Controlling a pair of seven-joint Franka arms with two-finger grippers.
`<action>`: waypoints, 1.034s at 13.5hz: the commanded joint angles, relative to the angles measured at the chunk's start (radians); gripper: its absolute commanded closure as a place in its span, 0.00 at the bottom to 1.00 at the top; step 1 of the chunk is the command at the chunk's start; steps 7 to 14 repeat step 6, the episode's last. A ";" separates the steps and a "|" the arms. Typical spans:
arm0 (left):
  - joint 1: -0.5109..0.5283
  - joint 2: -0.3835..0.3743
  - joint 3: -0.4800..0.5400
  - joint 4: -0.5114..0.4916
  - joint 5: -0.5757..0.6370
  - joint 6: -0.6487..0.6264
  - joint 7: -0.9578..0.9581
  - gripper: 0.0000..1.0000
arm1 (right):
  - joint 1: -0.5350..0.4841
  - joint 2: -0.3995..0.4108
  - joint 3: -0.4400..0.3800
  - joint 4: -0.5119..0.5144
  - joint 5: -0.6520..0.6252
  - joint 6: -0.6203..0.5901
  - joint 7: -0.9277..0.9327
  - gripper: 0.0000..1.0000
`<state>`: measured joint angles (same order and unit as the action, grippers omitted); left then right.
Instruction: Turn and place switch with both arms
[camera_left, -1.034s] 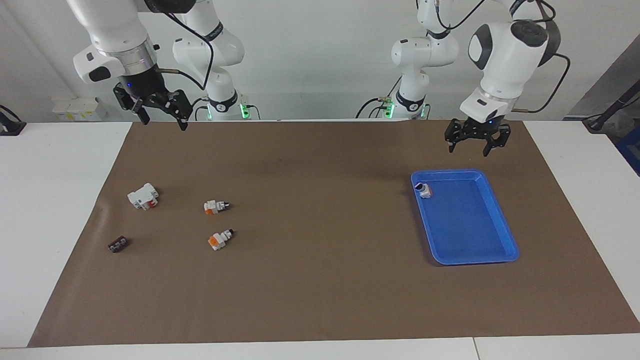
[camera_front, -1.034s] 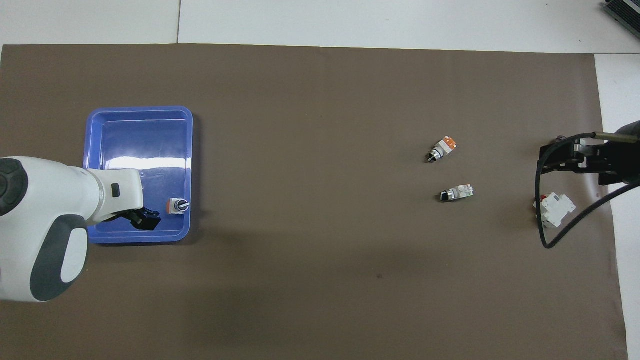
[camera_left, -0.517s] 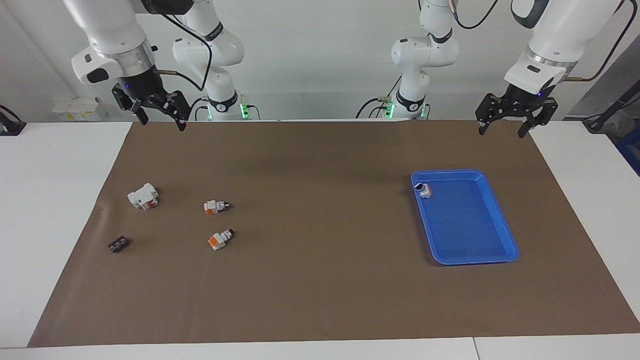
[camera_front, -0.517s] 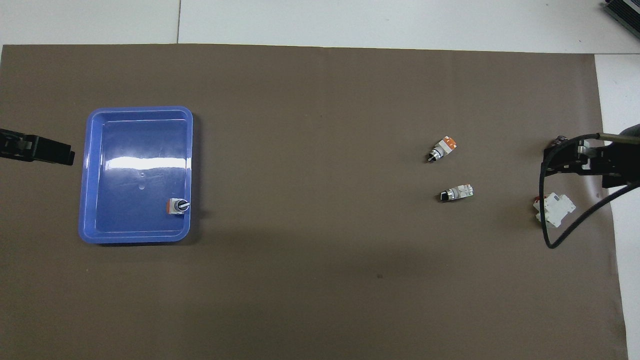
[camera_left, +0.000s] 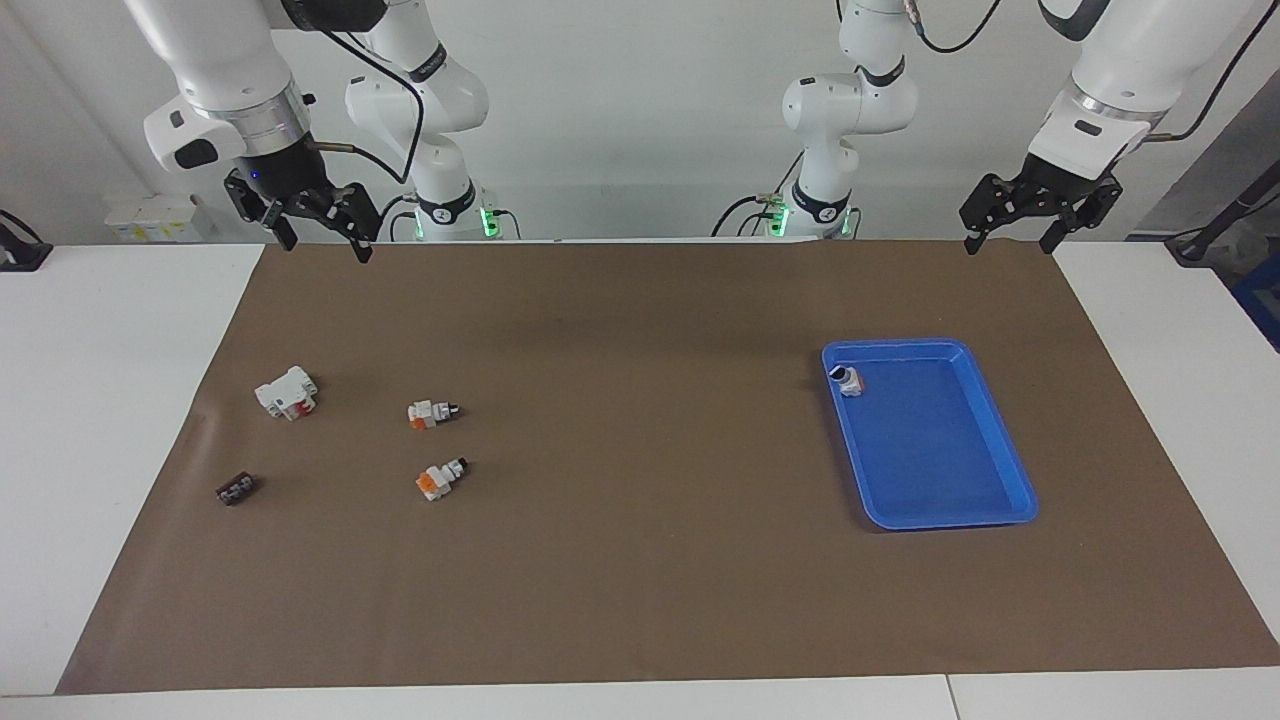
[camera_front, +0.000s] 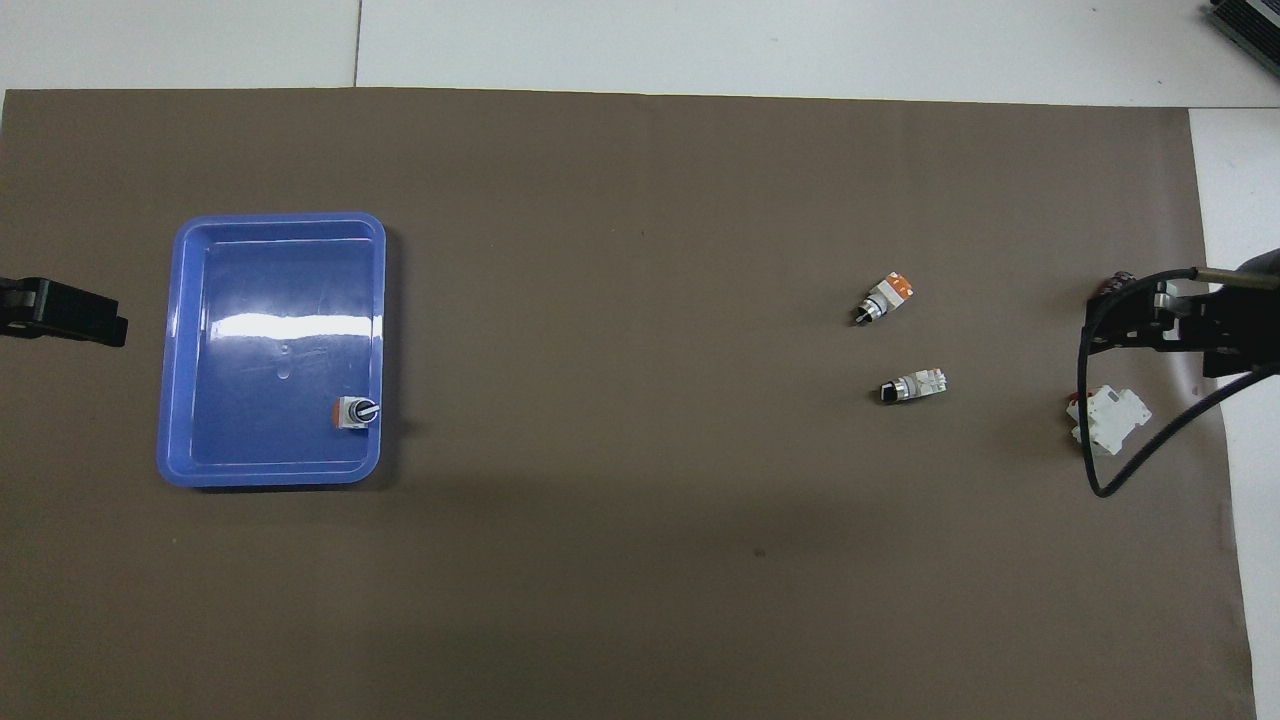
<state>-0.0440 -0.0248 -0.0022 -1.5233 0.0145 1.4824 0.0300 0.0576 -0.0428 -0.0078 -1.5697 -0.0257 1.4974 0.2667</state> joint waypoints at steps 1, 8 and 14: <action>0.004 -0.027 0.001 -0.034 0.004 -0.013 -0.015 0.00 | -0.010 -0.019 0.002 -0.019 -0.002 0.003 -0.027 0.01; 0.006 -0.029 0.001 -0.034 0.004 -0.008 -0.015 0.00 | 0.036 -0.014 -0.058 -0.018 -0.002 0.026 -0.034 0.01; 0.006 -0.029 0.001 -0.034 0.004 -0.008 -0.015 0.00 | 0.036 -0.014 -0.058 -0.018 -0.002 0.026 -0.034 0.01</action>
